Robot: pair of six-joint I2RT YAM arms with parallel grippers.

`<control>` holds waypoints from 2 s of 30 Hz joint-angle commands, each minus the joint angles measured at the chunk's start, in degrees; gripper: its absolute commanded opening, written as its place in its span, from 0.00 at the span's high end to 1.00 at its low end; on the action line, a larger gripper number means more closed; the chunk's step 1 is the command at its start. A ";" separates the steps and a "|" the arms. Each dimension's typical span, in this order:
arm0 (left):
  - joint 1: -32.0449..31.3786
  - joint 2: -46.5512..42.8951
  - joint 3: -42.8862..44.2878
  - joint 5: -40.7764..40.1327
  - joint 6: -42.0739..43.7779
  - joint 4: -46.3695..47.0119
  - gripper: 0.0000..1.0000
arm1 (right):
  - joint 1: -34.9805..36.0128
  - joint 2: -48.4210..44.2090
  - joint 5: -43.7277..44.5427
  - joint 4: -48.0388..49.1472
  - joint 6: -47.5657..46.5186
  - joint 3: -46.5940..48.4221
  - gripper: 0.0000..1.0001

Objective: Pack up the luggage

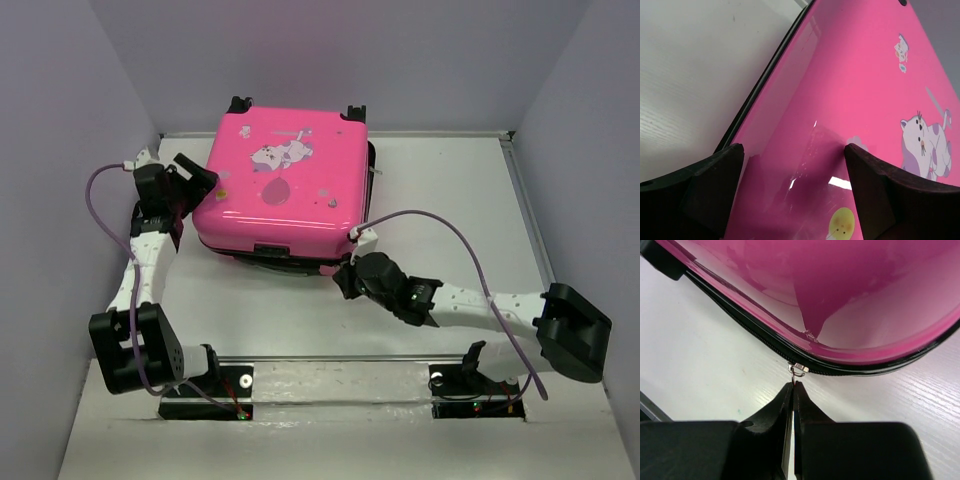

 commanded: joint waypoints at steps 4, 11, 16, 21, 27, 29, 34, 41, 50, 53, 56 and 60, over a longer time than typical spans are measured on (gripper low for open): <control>-1.40 3.68 -4.15 14.59 -2.49 8.28 0.06 | 1.32 3.87 -1.35 -0.29 -1.84 7.55 0.93; -12.65 -1.59 -10.67 16.98 -8.64 16.99 0.06 | 6.92 15.11 -3.73 1.38 -4.12 19.64 0.93; -16.18 -4.92 -6.03 18.64 -8.38 12.79 0.06 | 12.74 27.49 -5.39 1.12 -8.25 32.58 0.93; -16.09 -9.50 0.14 16.89 0.50 0.58 0.04 | 13.36 31.04 -10.92 7.86 -8.96 33.06 0.93; -16.09 -15.21 -2.23 19.44 -3.10 2.40 0.04 | 13.36 32.89 -13.57 12.81 -8.44 32.69 0.90; -16.09 -16.10 -0.66 16.55 0.66 -1.45 0.03 | 13.89 30.17 -12.87 8.88 -7.47 29.29 0.51; -14.69 -15.49 1.54 9.25 5.59 -4.55 0.02 | 13.89 12.81 -9.27 -7.04 -6.59 23.30 0.14; -12.84 -13.55 6.55 0.98 8.23 -5.07 0.01 | 1.90 -6.55 -8.97 -16.81 -7.03 19.16 0.11; -6.34 -6.79 7.36 0.10 6.04 -1.31 0.03 | -31.69 -13.79 -7.40 -17.61 -3.78 16.78 0.93; -4.76 -3.80 4.63 -0.52 3.50 1.95 0.08 | -42.52 -11.60 -10.14 -17.26 -2.19 15.55 0.93; -2.82 0.05 2.43 1.24 0.60 5.29 0.14 | -46.57 -9.23 -10.32 -16.21 -2.02 14.41 0.93; -0.89 6.22 0.68 4.32 -3.00 7.67 0.26 | -47.11 -4.57 -11.10 -15.06 -1.75 14.49 0.93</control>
